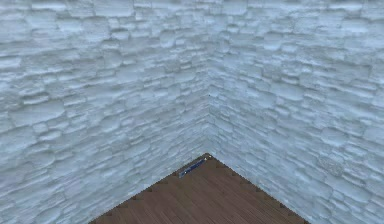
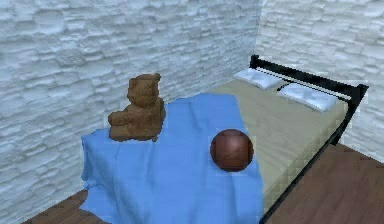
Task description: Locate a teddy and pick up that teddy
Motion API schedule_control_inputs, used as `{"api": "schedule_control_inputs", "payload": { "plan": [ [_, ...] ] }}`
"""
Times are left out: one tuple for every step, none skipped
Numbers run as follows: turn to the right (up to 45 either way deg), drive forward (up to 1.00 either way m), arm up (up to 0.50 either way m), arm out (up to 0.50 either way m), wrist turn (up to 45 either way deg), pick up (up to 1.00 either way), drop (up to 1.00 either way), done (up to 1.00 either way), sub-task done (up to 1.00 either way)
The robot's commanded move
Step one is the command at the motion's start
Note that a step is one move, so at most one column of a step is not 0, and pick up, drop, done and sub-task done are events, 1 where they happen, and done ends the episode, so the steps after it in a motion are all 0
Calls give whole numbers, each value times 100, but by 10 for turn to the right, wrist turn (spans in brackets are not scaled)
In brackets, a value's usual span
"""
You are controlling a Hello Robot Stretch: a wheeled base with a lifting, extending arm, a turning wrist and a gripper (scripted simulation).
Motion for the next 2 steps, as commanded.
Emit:
{"api": "schedule_control_inputs", "payload": {
  "plan": [
    [-120,0,0,0,0,0,0,0,0],
    [450,0,0,0,0,0,0,0,0]
  ]
}}
